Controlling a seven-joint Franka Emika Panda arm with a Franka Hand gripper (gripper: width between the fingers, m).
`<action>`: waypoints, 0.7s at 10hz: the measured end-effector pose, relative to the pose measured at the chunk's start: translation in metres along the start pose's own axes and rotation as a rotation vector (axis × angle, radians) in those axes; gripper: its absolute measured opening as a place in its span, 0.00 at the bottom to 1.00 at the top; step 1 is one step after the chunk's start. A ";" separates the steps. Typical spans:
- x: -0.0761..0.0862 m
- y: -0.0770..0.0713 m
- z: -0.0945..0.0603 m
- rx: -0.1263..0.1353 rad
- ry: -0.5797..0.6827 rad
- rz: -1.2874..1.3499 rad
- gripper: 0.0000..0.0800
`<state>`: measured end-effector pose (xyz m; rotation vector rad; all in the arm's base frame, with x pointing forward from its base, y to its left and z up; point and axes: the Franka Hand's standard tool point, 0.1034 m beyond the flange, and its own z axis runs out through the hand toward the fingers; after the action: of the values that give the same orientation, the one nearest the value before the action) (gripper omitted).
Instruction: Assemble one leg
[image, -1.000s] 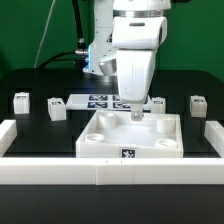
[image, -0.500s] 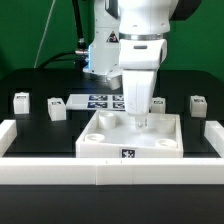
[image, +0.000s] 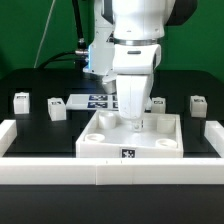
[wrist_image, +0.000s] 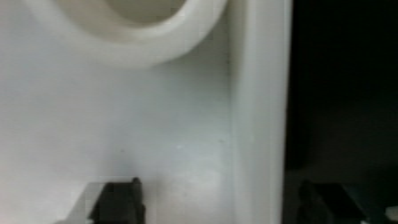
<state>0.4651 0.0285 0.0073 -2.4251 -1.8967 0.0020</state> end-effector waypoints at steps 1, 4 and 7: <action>0.000 0.000 0.000 0.000 0.000 0.000 0.29; 0.000 0.002 -0.001 -0.006 0.002 0.000 0.07; 0.000 0.002 -0.001 -0.006 0.002 0.000 0.07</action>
Offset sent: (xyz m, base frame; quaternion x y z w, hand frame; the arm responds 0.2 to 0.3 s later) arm 0.0000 0.0000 0.0000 0.0000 0.0000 0.0000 1.0000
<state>0.4667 0.0284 0.0082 -2.4281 -1.8990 -0.0059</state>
